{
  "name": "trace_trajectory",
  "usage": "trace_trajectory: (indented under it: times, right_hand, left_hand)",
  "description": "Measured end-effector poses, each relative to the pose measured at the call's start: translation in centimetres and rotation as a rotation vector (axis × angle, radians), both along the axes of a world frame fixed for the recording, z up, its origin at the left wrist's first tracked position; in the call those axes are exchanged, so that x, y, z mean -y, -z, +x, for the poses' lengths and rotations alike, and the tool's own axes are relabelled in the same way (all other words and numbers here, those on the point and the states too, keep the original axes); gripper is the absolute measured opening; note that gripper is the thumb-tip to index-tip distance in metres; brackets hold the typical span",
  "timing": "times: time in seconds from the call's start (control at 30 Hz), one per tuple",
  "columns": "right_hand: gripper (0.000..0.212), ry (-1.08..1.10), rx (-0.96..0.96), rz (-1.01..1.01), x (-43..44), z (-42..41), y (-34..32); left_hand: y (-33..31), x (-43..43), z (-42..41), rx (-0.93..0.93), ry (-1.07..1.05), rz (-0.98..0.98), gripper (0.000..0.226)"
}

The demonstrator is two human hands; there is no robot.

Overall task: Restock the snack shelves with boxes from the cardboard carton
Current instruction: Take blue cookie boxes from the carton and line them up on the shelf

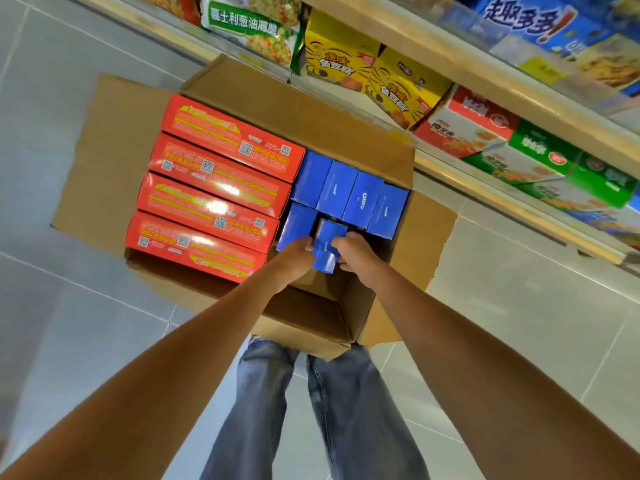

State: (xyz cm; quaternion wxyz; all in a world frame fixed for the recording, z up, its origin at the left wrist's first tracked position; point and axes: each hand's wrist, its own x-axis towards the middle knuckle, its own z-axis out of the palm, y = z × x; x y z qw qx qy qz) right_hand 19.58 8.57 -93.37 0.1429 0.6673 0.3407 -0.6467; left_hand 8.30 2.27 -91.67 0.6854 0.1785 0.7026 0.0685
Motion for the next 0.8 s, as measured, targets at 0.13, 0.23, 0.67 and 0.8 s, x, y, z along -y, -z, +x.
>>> trace_trajectory:
  times: [0.13, 0.23, 0.67, 0.8]
  right_hand:
    - [0.044, 0.064, 0.014, -0.071, 0.7, 1.0, 0.4]
    - [0.045, 0.069, 0.038, -0.069, 1.1, 1.6, 0.3]
    - [0.035, -0.152, 0.067, 0.205, -7.3, 5.6, -13.8]
    - [0.038, -0.237, -0.018, 0.216, -10.6, 5.1, -21.0]
  left_hand:
    - [-0.5, 0.2, 1.6, 0.026, -0.044, -0.043, 0.054]
    - [-1.3, 0.7, 2.3, 0.082, -0.084, 0.000, 0.043]
    - [-13.8, -6.9, 3.8, 0.070, -0.118, 0.128, 0.018]
    - [-17.5, -11.3, 1.9, 0.095, -0.040, 0.310, 0.053]
